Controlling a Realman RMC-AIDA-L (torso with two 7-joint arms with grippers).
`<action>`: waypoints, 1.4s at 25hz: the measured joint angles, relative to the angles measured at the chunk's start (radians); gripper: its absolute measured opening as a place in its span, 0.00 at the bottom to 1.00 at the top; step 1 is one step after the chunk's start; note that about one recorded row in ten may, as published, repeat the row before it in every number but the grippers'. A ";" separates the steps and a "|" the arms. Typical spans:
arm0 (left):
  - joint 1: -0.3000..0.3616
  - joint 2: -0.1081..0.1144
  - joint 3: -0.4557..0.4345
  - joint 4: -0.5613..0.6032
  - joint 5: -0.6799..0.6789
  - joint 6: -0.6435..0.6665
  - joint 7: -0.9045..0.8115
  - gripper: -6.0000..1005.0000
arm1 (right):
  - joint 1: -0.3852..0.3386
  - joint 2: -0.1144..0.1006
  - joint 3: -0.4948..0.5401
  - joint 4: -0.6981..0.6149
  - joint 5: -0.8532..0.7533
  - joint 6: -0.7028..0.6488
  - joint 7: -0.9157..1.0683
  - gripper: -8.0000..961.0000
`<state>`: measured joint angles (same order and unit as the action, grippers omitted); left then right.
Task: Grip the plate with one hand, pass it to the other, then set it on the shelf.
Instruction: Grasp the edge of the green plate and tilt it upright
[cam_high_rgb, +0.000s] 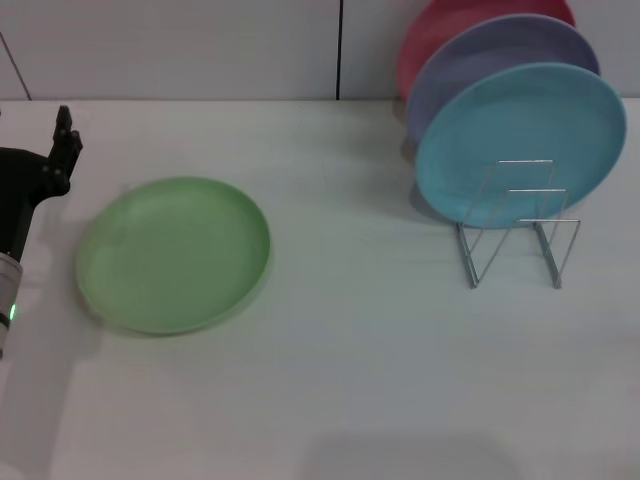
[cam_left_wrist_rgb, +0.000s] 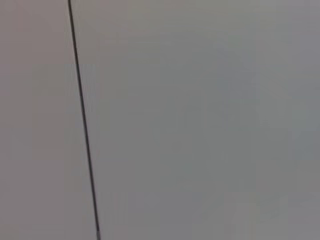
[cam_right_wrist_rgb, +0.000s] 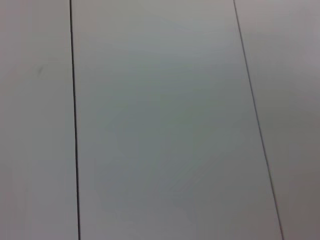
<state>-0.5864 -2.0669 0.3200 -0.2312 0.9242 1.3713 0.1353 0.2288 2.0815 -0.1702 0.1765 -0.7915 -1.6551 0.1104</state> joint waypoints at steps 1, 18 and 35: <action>-0.003 0.010 -0.013 -0.026 0.003 0.003 0.018 0.75 | 0.002 0.000 0.000 0.000 0.000 0.002 0.000 0.87; 0.047 0.299 -0.533 -0.685 0.312 -0.223 0.648 0.73 | 0.040 -0.001 0.000 -0.005 -0.016 0.055 0.002 0.87; 0.443 0.007 -1.728 -1.110 1.237 -1.525 0.802 0.67 | 0.043 0.000 0.000 -0.006 -0.025 0.082 0.002 0.87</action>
<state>-0.1434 -2.0596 -1.4077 -1.3413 2.1611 -0.1535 0.9370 0.2720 2.0817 -0.1703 0.1702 -0.8162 -1.5727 0.1121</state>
